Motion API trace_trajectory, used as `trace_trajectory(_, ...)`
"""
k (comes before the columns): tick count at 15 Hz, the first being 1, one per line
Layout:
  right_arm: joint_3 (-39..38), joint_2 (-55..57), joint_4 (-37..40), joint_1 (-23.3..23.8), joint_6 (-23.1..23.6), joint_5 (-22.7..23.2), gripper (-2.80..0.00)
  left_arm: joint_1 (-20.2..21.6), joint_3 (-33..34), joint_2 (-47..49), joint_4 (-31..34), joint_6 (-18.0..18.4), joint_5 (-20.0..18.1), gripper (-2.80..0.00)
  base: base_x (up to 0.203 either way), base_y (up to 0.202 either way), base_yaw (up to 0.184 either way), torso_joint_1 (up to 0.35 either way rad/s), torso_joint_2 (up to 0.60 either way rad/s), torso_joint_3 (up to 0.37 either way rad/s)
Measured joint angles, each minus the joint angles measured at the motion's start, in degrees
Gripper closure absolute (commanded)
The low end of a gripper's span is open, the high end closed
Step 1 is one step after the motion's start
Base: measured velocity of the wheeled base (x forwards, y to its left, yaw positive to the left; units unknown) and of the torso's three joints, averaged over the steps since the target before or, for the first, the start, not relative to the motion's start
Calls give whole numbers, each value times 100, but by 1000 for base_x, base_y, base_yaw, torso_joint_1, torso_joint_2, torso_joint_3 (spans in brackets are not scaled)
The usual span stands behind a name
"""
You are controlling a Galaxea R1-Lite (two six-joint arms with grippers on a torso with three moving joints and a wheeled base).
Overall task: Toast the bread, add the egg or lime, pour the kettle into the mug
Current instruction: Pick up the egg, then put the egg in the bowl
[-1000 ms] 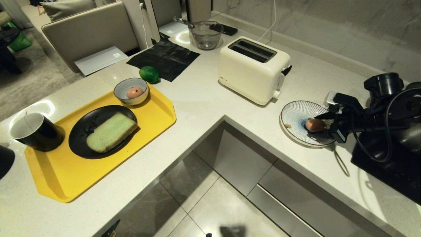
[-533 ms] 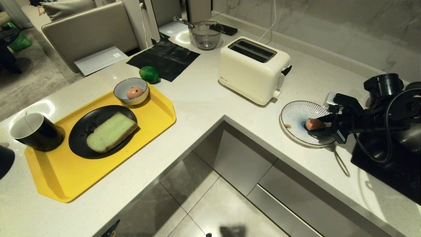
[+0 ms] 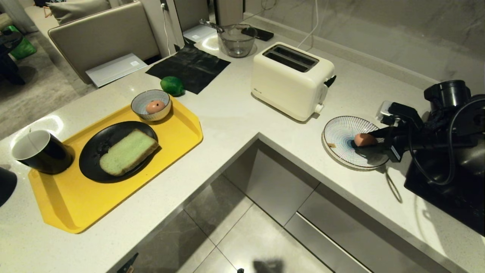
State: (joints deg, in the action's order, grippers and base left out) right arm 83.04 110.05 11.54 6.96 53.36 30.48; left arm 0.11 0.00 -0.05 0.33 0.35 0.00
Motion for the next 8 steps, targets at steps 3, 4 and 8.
trace_trajectory(3,13,-110,2,-5,-153,-8,0,0,0,0,0,-2,0,0,0,0,0,0,0,0)
trace_trajectory(4,8,-145,3,-13,-354,-14,0,0,0,0,2,-2,0,0,0,0,0,0,0,0)
trace_trajectory(8,42,-410,9,-27,-1330,-35,0,0,0,0,2,-2,0,0,0,0,0,0,0,0)
